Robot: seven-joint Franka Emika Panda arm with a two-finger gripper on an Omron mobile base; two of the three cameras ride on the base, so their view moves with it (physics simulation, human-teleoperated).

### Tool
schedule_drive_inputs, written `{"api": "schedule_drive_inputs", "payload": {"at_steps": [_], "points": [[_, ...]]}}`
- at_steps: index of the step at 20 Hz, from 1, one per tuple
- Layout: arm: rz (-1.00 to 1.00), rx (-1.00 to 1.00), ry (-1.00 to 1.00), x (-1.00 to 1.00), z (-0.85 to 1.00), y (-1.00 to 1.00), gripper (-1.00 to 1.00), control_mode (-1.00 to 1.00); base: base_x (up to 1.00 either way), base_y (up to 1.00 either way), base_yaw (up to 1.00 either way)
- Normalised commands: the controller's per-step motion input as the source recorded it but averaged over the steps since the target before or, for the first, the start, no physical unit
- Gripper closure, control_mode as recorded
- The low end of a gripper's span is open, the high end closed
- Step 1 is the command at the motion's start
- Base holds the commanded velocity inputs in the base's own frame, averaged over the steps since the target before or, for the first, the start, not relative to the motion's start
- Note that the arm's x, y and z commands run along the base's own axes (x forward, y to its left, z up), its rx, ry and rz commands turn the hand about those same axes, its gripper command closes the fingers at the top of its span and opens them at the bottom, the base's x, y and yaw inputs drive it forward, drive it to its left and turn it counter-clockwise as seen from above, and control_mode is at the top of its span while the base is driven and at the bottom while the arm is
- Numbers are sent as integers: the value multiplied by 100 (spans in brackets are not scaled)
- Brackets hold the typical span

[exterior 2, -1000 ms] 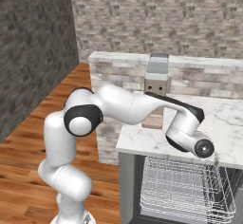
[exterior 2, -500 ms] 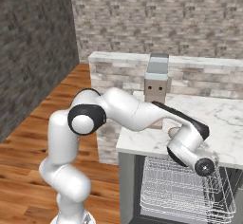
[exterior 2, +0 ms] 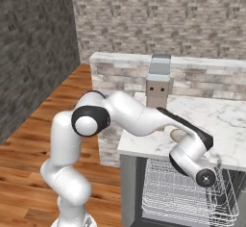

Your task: Pick up the cup and bowl from the counter, place them in the dishwasher, and close the dishwasher door.

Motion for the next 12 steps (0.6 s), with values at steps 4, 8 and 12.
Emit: {"api": "schedule_drive_inputs", "payload": {"at_steps": [4, 8, 12], "points": [[0, 0, 0, 0, -39, 0, 100, -100, 0, 0, 0], [0, 0, 3, 0, -51, 0, 100, -100, 0, 0, 0], [0, 0, 5, 0, -56, 0, 100, -100, 0, 0, 0]]}}
